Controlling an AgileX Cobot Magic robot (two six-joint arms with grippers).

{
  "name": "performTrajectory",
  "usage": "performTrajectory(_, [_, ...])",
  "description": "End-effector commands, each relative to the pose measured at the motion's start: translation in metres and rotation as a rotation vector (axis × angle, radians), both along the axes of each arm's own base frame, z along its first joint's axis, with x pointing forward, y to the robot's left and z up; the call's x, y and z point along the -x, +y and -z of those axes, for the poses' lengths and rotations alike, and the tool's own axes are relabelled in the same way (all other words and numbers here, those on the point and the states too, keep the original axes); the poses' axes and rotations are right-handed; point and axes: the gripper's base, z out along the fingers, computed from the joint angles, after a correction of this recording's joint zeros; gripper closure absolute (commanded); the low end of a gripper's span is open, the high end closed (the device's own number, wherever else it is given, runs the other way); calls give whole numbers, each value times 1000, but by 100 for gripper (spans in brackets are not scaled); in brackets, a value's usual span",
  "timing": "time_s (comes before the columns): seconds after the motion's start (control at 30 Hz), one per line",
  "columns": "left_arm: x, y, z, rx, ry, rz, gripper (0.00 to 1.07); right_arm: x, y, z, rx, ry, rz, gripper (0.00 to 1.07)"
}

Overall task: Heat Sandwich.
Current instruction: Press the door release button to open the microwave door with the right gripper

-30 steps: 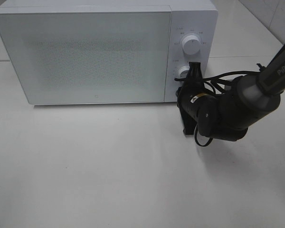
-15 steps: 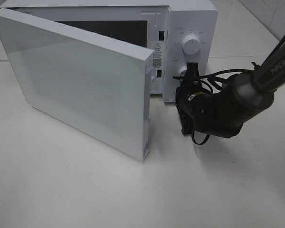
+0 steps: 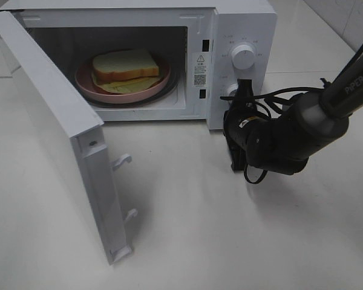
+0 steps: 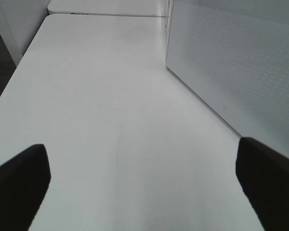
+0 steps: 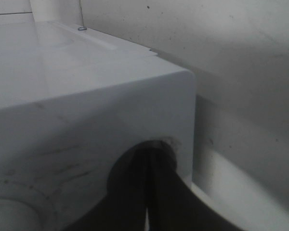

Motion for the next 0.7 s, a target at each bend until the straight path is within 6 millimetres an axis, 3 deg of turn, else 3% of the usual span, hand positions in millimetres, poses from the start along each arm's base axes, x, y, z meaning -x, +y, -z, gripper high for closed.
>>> performTrajectory(0.03, [2, 0, 0, 4, -24, 9, 6, -34, -2, -50, 10, -362, 11, 106])
performTrajectory(0.43, [2, 0, 0, 4, -24, 9, 6, -18, -4, -46, 7, -228, -40, 106])
performTrajectory(0.7, [2, 0, 0, 4, -24, 9, 6, 8, 9, -26, -15, -79, -95, 105])
